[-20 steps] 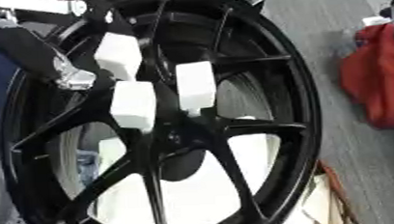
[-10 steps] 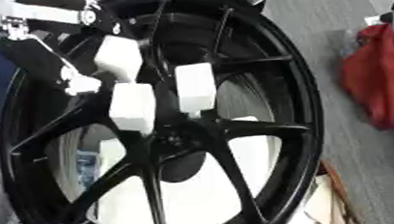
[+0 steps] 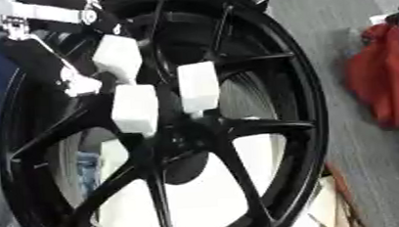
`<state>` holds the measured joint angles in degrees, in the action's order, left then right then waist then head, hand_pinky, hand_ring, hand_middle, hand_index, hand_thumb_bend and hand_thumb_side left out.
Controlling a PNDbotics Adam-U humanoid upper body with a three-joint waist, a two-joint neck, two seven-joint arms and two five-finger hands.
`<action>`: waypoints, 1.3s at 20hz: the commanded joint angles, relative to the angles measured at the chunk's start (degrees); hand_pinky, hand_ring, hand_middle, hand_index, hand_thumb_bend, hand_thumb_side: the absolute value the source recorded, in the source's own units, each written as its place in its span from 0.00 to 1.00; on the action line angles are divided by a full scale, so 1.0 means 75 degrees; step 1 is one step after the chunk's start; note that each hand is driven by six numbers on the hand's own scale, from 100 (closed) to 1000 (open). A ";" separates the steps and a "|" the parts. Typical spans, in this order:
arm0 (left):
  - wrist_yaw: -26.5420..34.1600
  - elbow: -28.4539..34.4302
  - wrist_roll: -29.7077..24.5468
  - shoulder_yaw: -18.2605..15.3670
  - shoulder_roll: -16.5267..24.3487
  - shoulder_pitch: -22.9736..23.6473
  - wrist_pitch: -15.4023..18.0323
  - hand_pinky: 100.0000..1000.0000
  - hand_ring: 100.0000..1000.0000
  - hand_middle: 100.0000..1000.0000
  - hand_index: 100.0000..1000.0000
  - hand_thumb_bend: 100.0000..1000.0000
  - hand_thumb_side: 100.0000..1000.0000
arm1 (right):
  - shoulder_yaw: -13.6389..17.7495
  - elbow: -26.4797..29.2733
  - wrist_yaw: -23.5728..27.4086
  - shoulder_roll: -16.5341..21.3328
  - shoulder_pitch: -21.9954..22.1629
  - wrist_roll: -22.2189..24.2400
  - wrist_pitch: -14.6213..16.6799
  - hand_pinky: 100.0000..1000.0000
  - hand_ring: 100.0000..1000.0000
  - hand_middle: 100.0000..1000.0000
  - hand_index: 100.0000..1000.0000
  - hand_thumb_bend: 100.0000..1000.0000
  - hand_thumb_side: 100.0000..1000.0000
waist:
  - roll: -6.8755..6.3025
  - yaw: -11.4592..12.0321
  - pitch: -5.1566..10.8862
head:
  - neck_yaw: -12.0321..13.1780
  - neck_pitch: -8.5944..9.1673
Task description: Pull the pin out of the wheel hub.
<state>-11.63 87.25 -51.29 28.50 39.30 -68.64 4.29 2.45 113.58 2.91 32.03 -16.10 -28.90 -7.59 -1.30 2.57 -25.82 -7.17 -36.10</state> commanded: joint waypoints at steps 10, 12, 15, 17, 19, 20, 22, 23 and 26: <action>0.1361 0.0483 0.1304 -0.0699 0.0307 -0.0431 -0.0864 0.70 0.33 0.21 0.36 0.00 0.14 | 0.0081 0.0134 0.0020 0.0083 -0.0013 -0.0090 -0.0037 0.74 0.58 0.68 0.89 0.00 0.52 | 0.0062 0.0012 0.0263 | 0.0052 0.0044; 0.1677 0.0527 0.1585 -0.0932 0.0417 -0.0447 -0.1018 0.70 0.32 0.21 0.37 0.00 0.16 | 0.0093 0.0134 0.0012 0.0085 -0.0002 -0.0087 -0.0037 0.74 0.58 0.68 0.89 0.00 0.52 | 0.0077 0.0029 0.0291 | 0.0040 0.0025; 0.2117 0.0517 0.2061 -0.1369 0.0705 -0.0365 -0.1205 0.71 0.30 0.21 0.37 0.00 0.18 | 0.0124 0.0134 -0.0008 0.0104 0.0041 -0.0090 -0.0043 0.74 0.58 0.68 0.89 0.00 0.52 | 0.0106 0.0094 0.0339 | 0.0006 -0.0030; 0.2371 0.0415 0.2417 -0.1717 0.0974 -0.0221 -0.1287 0.71 0.30 0.21 0.37 0.00 0.19 | 0.0153 0.0134 -0.0027 0.0135 0.0080 -0.0097 -0.0045 0.74 0.58 0.68 0.89 0.00 0.52 | 0.0116 0.0158 0.0374 | -0.0036 -0.0075; 0.2598 0.0207 0.2797 -0.2112 0.1282 -0.0013 -0.1368 0.72 0.30 0.21 0.38 0.00 0.21 | 0.0182 0.0134 -0.0047 0.0168 0.0130 -0.0109 -0.0055 0.74 0.58 0.68 0.89 0.00 0.51 | 0.0126 0.0237 0.0413 | -0.0090 -0.0119; 0.2634 0.0073 0.3002 -0.2321 0.1464 0.0121 -0.1401 0.72 0.30 0.21 0.38 0.00 0.21 | 0.0198 0.0134 -0.0058 0.0181 0.0153 -0.0119 -0.0059 0.74 0.58 0.68 0.89 0.00 0.51 | 0.0130 0.0275 0.0433 | -0.0111 -0.0141; 0.2803 -0.0196 0.3336 -0.2679 0.1744 0.0398 -0.1435 0.73 0.29 0.21 0.39 0.00 0.22 | 0.0223 0.0134 -0.0080 0.0197 0.0176 -0.0134 -0.0057 0.74 0.58 0.68 0.89 0.00 0.51 | 0.0137 0.0335 0.0466 | -0.0136 -0.0170; 0.2896 -0.0336 0.3472 -0.2831 0.1862 0.0535 -0.1449 0.73 0.29 0.21 0.39 0.00 0.22 | 0.0234 0.0134 -0.0090 0.0200 0.0180 -0.0140 -0.0055 0.74 0.58 0.68 0.89 0.00 0.51 | 0.0141 0.0357 0.0480 | -0.0147 -0.0184; 0.2999 -0.0737 0.3814 -0.3168 0.2192 0.1000 -0.1466 0.73 0.29 0.21 0.39 0.00 0.22 | 0.0244 0.0134 -0.0106 0.0188 0.0163 -0.0151 -0.0046 0.74 0.59 0.68 0.89 0.00 0.51 | 0.0168 0.0419 0.0514 | -0.0178 -0.0170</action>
<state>10.29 82.39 -23.90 6.74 52.60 -60.42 -6.67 3.56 113.58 2.61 32.03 -14.57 -29.79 -8.06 -0.02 5.69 -23.83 -8.28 -37.41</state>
